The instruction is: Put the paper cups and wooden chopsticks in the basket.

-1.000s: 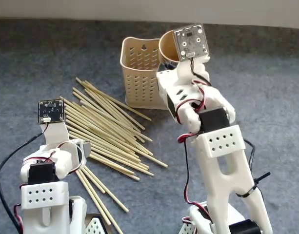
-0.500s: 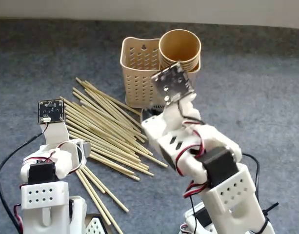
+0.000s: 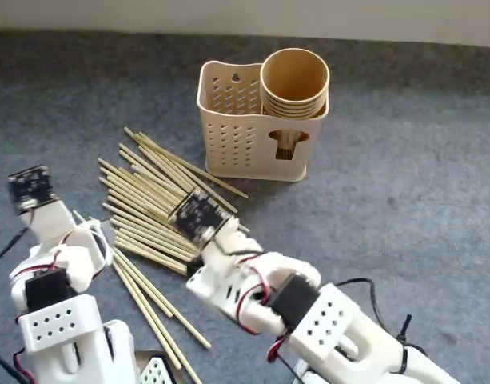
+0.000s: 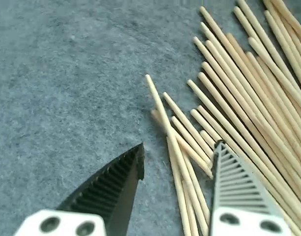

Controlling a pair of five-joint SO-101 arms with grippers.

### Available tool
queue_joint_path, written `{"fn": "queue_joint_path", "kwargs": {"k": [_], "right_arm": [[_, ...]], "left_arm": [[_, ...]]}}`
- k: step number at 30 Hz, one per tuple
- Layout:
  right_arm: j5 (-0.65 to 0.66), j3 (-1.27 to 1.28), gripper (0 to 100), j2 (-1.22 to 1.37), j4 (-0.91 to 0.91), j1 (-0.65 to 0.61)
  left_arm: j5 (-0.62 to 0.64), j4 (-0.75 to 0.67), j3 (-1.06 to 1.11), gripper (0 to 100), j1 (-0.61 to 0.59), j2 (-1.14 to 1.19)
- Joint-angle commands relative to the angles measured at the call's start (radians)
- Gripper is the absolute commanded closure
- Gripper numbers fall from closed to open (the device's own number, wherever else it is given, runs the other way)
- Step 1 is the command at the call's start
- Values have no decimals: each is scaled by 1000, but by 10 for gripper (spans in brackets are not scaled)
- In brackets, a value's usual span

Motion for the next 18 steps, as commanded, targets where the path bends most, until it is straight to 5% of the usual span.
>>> {"fn": "queue_joint_path", "kwargs": {"k": [1, 13, 18], "right_arm": [[-20, 31, 985, -22, -77, -70], [-29, -2, 970, 297, -136, -143], [-183, -61, 861, 403, -137, -154]], "left_arm": [[86, -54, -10, 772, -113, -12], [86, -57, -12, 772, -139, -12], [86, -91, -10, 772, -171, -8]]}}
